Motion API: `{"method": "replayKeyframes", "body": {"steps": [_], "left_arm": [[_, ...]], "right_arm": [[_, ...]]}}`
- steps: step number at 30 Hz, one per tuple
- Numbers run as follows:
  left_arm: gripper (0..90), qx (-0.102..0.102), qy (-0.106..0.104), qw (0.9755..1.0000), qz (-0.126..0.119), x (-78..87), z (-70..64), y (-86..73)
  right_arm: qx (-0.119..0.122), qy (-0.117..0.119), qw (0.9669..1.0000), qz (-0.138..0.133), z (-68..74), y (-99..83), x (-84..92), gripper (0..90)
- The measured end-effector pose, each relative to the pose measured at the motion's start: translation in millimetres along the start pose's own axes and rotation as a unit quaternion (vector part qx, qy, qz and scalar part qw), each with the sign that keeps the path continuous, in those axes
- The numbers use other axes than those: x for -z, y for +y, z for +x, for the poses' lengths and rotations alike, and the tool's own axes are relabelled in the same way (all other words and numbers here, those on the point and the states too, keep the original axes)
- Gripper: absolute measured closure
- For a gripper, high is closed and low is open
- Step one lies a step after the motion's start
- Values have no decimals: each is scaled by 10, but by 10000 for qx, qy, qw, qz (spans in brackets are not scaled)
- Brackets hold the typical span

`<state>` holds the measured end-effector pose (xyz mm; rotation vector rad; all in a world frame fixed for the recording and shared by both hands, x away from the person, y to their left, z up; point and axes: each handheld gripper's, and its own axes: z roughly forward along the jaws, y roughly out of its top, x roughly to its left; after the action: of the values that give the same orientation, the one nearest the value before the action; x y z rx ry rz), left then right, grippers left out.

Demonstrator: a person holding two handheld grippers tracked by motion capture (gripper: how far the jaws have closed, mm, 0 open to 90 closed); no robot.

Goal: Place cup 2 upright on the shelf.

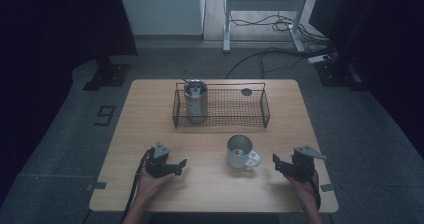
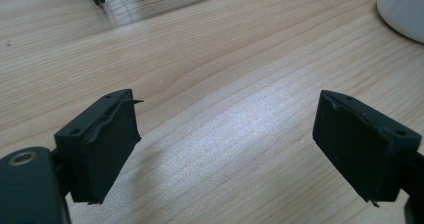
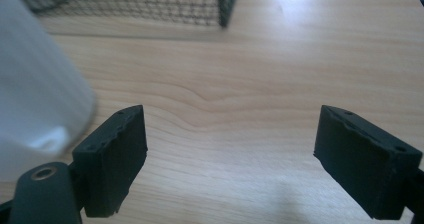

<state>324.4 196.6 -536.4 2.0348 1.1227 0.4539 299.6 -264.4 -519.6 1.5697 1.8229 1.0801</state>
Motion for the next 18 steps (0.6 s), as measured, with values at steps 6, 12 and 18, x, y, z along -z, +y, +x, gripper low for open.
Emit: {"method": "replayKeyframes", "body": {"steps": [6,12,18], "left_arm": [[111,40,-26,10000,65,-25,-14,-14],[110,29,-40,9999,136,-44,-42,-32],[110,5,-115,9999,47,-25,-75,-32]], "right_arm": [[96,324,9992,-211,120,98,111,132],[345,671,9965,-356,329,211,225,128],[521,905,9937,-404,516,276,272,127]]}}
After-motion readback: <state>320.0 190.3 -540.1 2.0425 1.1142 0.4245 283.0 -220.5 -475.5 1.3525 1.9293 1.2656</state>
